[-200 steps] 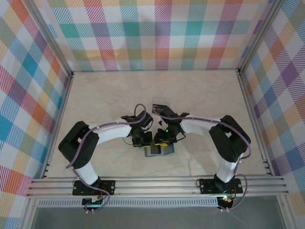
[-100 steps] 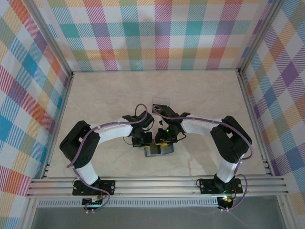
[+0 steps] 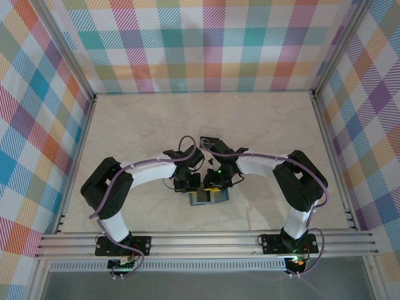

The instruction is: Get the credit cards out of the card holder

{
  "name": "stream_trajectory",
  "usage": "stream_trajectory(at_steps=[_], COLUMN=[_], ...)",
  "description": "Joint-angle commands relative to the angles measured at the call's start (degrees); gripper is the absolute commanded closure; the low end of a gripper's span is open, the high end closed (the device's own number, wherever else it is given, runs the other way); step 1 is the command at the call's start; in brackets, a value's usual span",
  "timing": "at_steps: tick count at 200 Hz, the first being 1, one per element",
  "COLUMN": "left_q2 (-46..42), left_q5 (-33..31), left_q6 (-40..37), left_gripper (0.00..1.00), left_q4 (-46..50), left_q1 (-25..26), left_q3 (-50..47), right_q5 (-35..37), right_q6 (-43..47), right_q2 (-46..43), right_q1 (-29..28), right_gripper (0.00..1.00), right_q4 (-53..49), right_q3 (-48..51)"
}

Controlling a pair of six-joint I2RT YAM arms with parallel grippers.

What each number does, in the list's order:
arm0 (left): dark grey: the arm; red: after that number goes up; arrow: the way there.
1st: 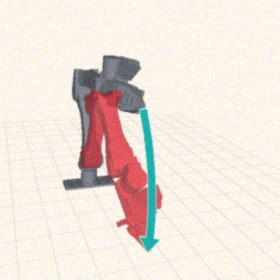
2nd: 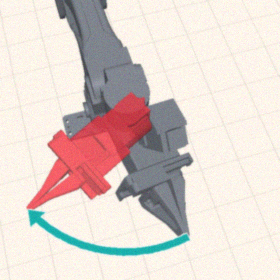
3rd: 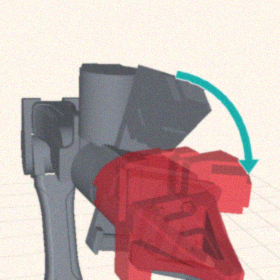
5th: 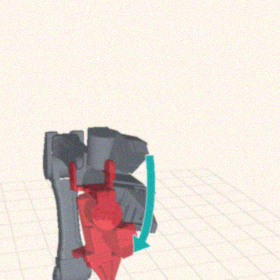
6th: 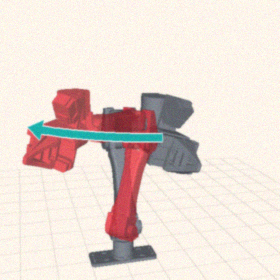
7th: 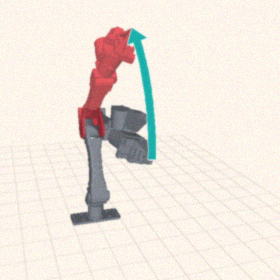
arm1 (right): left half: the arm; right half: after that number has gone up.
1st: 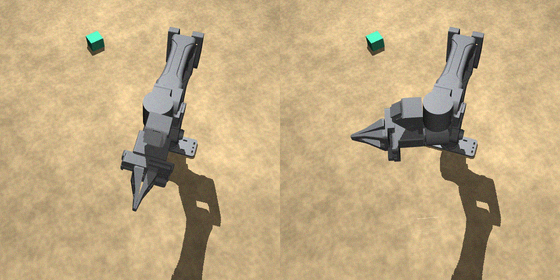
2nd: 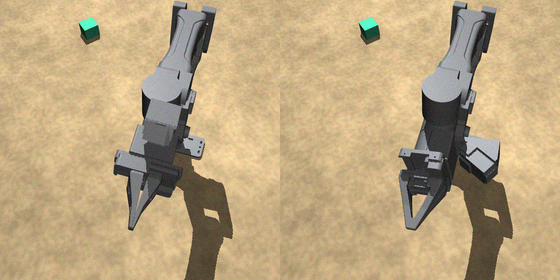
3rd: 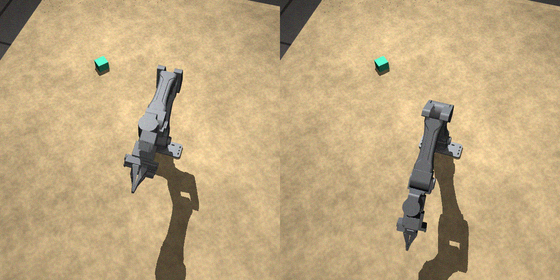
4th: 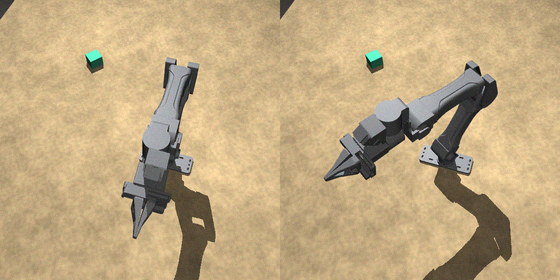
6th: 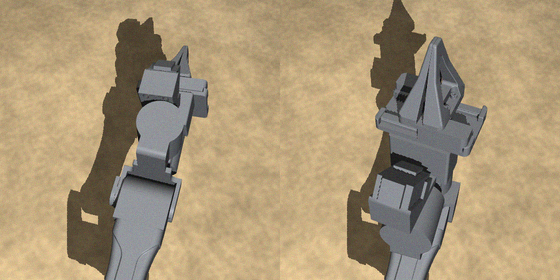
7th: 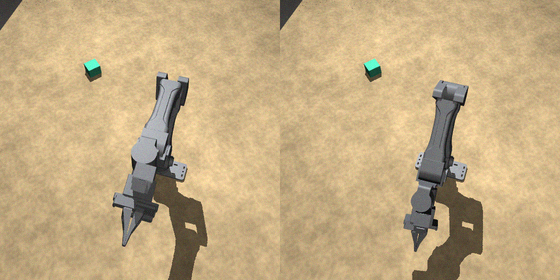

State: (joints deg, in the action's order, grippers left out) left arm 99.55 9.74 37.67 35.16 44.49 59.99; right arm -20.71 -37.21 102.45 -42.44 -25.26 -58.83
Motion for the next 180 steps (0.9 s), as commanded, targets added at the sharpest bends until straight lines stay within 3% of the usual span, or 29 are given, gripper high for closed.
stream_trajectory(at_steps=[1,31,81,180], left_q2=[3.50,3.99,4.24,4.60], left_q5=[-4.83,-7.32,-5.47,-4.65], left_q6=[-1.12,-1.36,-0.66,-0.11], left_gripper=[0.94,0.94,0.94,0.95], left_q4=[6.93,8.96,7.27,5.65], left_q1=[0.90,1.09,1.40,1.51], left_q3=[-1.14,-0.85,-1.32,-2.56], right_q5=[0.51,2.28,-2.63,-18.27], right_q6=[0.78,0.94,-0.42,-7.82], right_q2=[1.09,0.18,-0.01,-5.73], right_q1=[0.07,0.07,0.23,5.83], right_gripper=[0.71,0.70,0.71,0.81], right_q4=[-1.02,-2.26,3.08,32.06], right_q3=[1.11,1.00,2.91,17.06])
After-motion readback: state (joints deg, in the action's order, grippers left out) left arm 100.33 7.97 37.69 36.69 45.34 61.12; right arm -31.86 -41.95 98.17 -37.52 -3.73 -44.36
